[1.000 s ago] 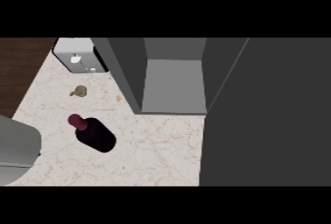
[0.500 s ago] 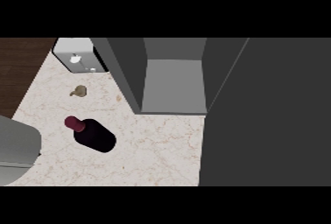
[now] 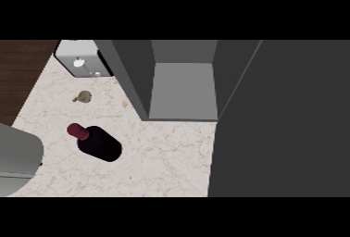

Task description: Pick up the wine, place it into the cabinet and close the cabinet

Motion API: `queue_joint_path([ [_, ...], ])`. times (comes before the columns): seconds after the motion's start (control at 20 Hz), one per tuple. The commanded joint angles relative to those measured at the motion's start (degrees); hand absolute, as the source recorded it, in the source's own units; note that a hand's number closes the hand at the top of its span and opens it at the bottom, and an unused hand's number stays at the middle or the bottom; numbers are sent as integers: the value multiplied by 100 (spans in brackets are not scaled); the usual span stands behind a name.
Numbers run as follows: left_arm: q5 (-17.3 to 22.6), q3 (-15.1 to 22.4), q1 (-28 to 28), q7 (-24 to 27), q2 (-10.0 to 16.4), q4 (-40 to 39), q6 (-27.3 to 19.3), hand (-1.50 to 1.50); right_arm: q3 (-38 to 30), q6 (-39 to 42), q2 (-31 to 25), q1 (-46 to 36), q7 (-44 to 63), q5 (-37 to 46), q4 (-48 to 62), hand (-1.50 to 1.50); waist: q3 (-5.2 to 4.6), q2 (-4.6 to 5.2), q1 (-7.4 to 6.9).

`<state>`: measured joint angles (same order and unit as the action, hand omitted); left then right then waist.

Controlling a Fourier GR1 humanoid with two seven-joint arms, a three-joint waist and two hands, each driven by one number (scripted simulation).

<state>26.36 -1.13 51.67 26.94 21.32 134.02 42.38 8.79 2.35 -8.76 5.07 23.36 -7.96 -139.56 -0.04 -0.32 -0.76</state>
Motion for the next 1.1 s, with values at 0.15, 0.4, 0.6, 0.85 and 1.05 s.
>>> queue_joint_path([
  [0.15,1058,-612,154,388,271,286,454,-150,84,-136,2,-54,417,61,-528,-150,2,-2,15],
  [0.4,1494,-982,-331,200,439,25,134,-150,81,-211,-2,-70,539,115,-662,-150,3,11,80],
  [0.6,1898,-1231,-821,-89,614,-543,44,-150,29,-120,-42,158,553,-46,-880,-150,5,18,125],
  [0.85,2182,-1370,-1116,-581,638,-681,-13,-150,-150,-309,-122,-438,1177,-28,-1012,-150,2,20,76],
  [1.05,2349,-1327,-1860,-1027,801,-1352,-239,-150,-186,-286,-35,-545,1075,-66,-880,-150,2,31,117],
])
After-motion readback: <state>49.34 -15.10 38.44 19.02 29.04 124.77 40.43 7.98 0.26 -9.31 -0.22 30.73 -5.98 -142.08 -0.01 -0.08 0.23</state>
